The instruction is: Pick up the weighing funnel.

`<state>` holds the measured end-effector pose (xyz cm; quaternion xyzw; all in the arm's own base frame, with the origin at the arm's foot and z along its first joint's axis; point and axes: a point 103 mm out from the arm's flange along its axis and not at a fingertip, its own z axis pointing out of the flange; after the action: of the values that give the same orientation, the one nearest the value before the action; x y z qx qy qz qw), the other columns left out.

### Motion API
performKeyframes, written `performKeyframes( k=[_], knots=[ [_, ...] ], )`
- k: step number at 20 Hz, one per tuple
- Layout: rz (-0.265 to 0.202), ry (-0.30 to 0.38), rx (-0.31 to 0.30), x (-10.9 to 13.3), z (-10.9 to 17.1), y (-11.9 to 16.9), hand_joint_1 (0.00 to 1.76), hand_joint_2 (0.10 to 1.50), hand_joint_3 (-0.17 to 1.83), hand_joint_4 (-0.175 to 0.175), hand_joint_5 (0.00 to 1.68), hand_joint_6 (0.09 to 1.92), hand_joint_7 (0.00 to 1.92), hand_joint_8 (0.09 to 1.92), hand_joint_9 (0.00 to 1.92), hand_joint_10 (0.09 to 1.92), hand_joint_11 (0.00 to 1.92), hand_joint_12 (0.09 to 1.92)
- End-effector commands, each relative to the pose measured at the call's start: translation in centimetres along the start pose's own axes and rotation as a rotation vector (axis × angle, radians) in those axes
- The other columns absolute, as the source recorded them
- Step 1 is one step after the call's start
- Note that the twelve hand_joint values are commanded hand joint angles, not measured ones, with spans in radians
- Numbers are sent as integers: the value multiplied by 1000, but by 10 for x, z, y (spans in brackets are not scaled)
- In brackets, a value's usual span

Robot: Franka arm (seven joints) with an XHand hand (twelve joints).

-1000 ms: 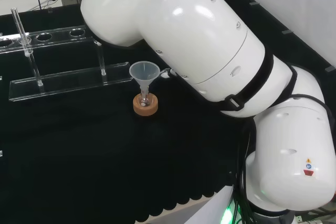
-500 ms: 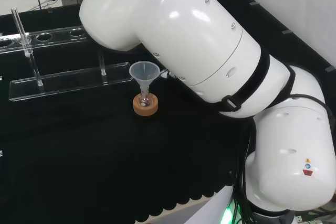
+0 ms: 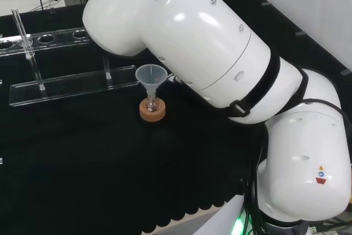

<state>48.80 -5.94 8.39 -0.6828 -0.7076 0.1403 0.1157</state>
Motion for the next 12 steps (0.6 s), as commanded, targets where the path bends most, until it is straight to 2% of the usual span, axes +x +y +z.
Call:
performKeyframes(
  k=[1,6,8,12],
  knots=[
    [1,-4,7,12,5,5,825,614,635,-63,534,357,555,700,831,517,574,1256],
    [-8,4,13,3,9,10,824,615,637,-63,509,410,539,718,811,538,563,1266],
    [-3,-12,7,14,8,9,824,614,637,-63,505,419,537,720,808,541,561,1266],
    [0,-19,9,16,9,10,825,615,638,-63,500,431,533,720,805,544,558,1266]
  ],
)
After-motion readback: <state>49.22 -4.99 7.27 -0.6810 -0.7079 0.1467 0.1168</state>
